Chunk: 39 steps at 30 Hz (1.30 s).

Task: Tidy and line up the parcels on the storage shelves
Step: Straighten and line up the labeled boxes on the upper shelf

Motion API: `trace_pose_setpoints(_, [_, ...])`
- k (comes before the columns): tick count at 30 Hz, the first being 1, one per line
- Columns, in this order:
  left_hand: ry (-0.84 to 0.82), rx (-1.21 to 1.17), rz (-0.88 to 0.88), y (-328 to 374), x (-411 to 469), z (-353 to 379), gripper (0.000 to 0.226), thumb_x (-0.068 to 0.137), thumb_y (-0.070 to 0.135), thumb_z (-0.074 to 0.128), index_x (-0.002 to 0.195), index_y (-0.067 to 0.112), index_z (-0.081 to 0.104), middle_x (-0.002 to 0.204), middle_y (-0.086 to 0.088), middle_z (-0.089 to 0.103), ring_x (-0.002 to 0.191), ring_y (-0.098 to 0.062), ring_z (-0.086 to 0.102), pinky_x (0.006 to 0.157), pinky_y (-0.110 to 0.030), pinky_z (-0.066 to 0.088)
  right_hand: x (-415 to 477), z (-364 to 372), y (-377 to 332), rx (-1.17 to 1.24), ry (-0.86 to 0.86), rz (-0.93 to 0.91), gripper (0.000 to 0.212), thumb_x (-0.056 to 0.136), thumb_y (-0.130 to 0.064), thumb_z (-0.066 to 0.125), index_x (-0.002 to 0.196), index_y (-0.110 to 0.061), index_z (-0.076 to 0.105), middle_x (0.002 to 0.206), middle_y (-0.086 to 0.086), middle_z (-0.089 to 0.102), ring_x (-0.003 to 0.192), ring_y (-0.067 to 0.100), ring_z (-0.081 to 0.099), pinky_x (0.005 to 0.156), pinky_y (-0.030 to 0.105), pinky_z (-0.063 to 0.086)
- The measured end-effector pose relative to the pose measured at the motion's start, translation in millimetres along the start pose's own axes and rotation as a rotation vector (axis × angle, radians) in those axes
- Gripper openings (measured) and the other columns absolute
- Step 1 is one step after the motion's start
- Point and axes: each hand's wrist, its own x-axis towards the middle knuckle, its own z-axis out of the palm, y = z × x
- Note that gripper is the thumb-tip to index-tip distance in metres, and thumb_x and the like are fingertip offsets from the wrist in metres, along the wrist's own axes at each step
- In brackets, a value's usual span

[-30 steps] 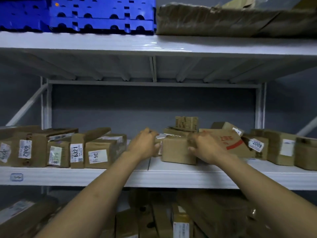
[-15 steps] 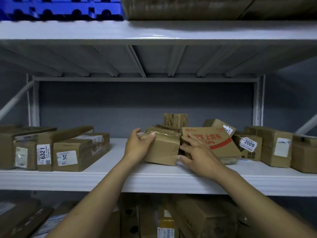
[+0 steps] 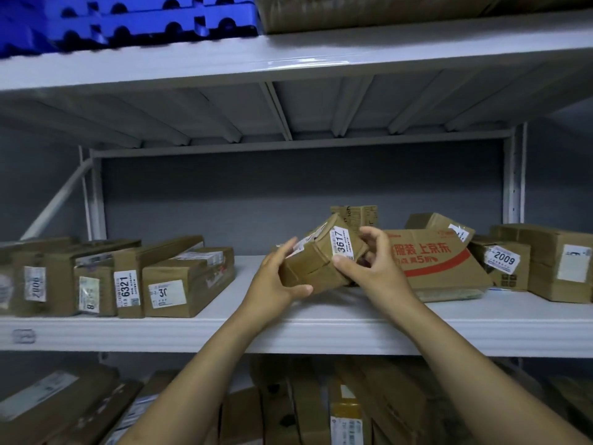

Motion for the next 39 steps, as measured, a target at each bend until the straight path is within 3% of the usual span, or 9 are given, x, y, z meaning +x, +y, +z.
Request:
trace_pose_setpoints(5, [-0.072,0.033,0.008,-9,-5,-16,0.092,0.052,0.081,0.067,0.136,0.055,0.038,0.153,0.011,0.029,0.138,-0.016,0.034,0.111,-0.045,0.038,-4,9,8,-0.030,-0.098,0.044,0.086,0.055,-0.049,0.081,0.130,-0.045,0.041,0.124,-0.012,0.059,0.114,0.009,0.059,0.095,0.037,0.053])
trace_pose_setpoints(8, [-0.078,0.066,0.004,-8,-5,-17,0.103,0.050,0.093,0.052,0.143,0.053,0.028,0.158,0.013,0.017,0.144,-0.016,0.023,0.115,-0.048,0.030,-3,15,10,-0.001,-0.102,0.068,0.088,0.060,-0.041,0.086,0.136,-0.041,0.041,0.125,-0.010,0.061,0.115,0.008,0.059,0.095,0.034,0.052])
trace_pose_setpoints(12, [-0.037,0.039,-0.007,-8,-10,-18,0.085,0.068,0.086,0.048,0.143,0.051,0.028,0.153,0.009,0.030,0.138,-0.015,0.035,0.111,-0.041,0.037,-2,27,6,0.187,-0.106,0.092,0.084,0.077,-0.008,0.078,0.146,-0.026,0.034,0.129,-0.006,0.059,0.107,-0.004,0.059,0.082,0.017,0.052])
trace_pose_setpoints(16, [-0.009,0.028,0.038,-11,-15,-32,0.055,0.091,0.045,0.060,0.142,0.038,0.041,0.136,0.014,0.053,0.121,-0.003,0.052,0.094,-0.018,0.044,4,46,4,0.248,-0.133,0.076,0.090,0.076,0.008,0.074,0.148,-0.022,0.029,0.121,-0.013,0.052,0.098,-0.015,0.052,0.083,0.010,0.049])
trace_pose_setpoints(21, [0.023,0.128,0.051,-15,-23,-59,0.071,0.081,0.020,0.075,0.143,0.026,0.040,0.129,0.013,0.059,0.108,0.002,0.059,0.094,-0.018,0.049,13,75,-3,-0.062,-0.173,-0.025,0.091,0.074,-0.007,0.081,0.146,-0.034,0.031,0.128,-0.016,0.050,0.107,-0.005,0.054,0.087,0.019,0.049])
trace_pose_setpoints(24, [0.092,0.388,0.108,-20,-26,-82,0.073,0.081,0.026,0.075,0.145,0.025,0.039,0.129,0.010,0.060,0.113,-0.003,0.058,0.099,-0.024,0.047,17,91,-2,-0.175,-0.213,-0.020,0.089,0.075,-0.016,0.082,0.146,-0.033,0.031,0.140,-0.012,0.045,0.123,0.009,0.047,0.103,0.033,0.045])
trace_pose_setpoints(32, [0.479,1.125,0.391,-42,-29,-154,0.042,0.080,0.041,0.073,0.119,0.028,0.067,0.125,0.002,0.064,0.127,-0.025,0.045,0.106,-0.044,0.018,22,117,6,-0.308,-0.348,-0.063,0.053,0.085,-0.030,0.072,0.130,-0.043,0.048,0.148,-0.009,0.035,0.134,0.013,0.037,0.110,0.043,0.037])
trace_pose_setpoints(35, [0.414,1.185,0.258,-47,-30,-175,0.058,0.076,0.063,0.064,0.125,0.032,0.063,0.142,-0.006,0.049,0.139,-0.034,0.031,0.110,-0.056,0.018,22,131,1,-0.346,-0.351,-0.114,0.056,0.086,-0.032,0.070,0.135,-0.038,0.045,0.139,-0.010,0.041,0.125,0.013,0.043,0.105,0.038,0.041])
trace_pose_setpoints(39, [0.214,1.196,0.054,-53,-31,-191,0.075,0.071,0.069,0.065,0.137,0.036,0.051,0.155,-0.010,0.026,0.142,-0.034,0.018,0.115,-0.051,0.019,24,149,-6,-0.450,-0.325,-0.180,0.058,0.083,-0.041,0.072,0.135,-0.035,0.048,0.132,-0.009,0.044,0.120,0.010,0.042,0.094,0.024,0.036])
